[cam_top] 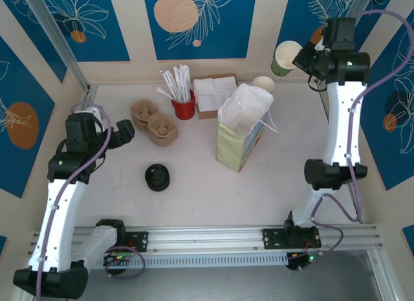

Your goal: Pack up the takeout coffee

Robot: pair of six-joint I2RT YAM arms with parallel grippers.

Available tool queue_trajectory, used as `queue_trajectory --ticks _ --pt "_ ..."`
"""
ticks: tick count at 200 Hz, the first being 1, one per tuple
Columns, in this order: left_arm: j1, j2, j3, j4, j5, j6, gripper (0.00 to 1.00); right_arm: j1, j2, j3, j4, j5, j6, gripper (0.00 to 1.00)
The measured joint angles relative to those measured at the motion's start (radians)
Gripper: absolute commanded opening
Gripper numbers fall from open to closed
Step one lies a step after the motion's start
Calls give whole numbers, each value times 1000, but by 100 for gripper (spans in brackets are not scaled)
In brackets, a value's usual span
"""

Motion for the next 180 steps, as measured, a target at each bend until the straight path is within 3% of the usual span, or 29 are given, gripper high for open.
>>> queue_trajectory --ticks 91,149,180 --pt "0 -66 -8 -69 87 -1 95 -108 -584 -740 -55 14 -4 1" --pt "-7 -138 -119 -117 145 -32 93 -94 -841 -1132 -86 -65 1 2" --pt "-17 -147 -182 -133 167 -60 91 -5 -972 -1304 -85 -119 50 0"
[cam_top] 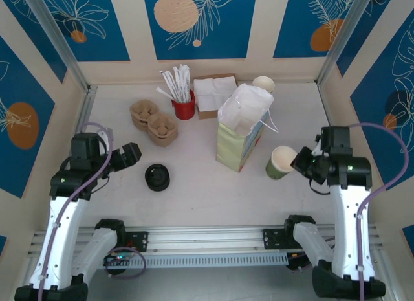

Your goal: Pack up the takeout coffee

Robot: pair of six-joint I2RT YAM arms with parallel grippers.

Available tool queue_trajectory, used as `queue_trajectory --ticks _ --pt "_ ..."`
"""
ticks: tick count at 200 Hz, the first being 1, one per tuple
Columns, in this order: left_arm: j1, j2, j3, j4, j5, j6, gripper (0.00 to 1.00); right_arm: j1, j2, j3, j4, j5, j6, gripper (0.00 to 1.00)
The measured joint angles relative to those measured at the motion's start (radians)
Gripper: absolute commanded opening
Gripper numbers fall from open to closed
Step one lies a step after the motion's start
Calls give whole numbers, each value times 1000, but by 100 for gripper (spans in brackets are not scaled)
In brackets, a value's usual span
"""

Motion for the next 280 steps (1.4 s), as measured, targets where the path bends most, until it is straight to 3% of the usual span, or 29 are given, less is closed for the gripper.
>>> queue_trajectory --ticks 24,48,94,128,161,235,280 --pt "-19 5 -43 -10 8 -20 90 153 -79 -107 19 -18 66 0" --pt "-50 22 -78 -14 7 -41 89 375 -104 -193 71 2 173 0" --pt "-136 50 -134 -14 -1 -79 88 860 -69 -254 186 200 386 0" --pt "-177 59 -171 -3 -12 -109 85 1095 29 -261 306 351 492 0" --pt "-203 79 -206 5 -37 -136 83 1167 171 -270 460 402 523 0" --pt "-253 146 -254 51 -100 -163 68 1152 438 -244 698 394 488 0" --pt "-263 216 -256 97 -137 -161 46 1120 559 -166 753 363 454 1"
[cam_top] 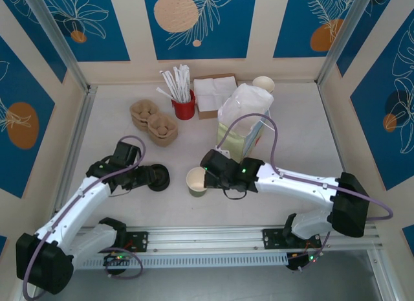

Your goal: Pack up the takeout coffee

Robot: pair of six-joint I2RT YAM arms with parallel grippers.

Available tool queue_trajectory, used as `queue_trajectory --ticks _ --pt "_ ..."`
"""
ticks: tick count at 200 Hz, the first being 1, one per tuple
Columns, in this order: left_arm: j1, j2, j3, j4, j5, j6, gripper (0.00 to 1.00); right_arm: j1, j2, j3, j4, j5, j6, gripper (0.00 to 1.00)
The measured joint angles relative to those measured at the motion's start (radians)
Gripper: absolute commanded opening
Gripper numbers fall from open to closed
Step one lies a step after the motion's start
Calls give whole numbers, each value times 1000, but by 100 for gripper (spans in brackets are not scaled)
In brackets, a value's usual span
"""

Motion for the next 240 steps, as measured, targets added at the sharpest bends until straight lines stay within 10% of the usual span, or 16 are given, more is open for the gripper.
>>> queue_trajectory --ticks 123,240 --pt "-8 120 8 59 -51 24 29 -14 130 63 45 -28 -44 3" --pt "-23 157 11 85 -59 38 19 -12 140 86 44 -35 -55 29"
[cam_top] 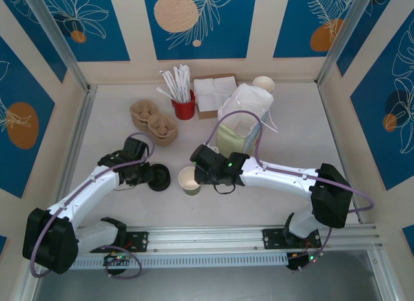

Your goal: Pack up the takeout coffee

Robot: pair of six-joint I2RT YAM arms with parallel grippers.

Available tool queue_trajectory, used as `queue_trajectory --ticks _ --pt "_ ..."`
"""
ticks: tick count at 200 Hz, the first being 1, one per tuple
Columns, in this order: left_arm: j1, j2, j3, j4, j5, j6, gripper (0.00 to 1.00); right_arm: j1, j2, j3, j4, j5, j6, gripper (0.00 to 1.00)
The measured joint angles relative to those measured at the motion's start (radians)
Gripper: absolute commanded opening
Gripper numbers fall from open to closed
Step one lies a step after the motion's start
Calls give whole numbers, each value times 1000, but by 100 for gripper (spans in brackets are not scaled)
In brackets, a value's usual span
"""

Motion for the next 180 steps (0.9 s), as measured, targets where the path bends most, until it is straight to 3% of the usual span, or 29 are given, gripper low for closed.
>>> queue_trajectory --ticks 54,129,180 --pt "-7 0 5 -6 -13 2 13 1 -7 42 -31 0 -8 38" --pt "-34 -31 106 -90 -39 3 11 1 -121 139 -91 -19 -29 39" --pt "-121 -69 265 -221 -64 2 11 2 -130 212 -111 -82 -34 39"
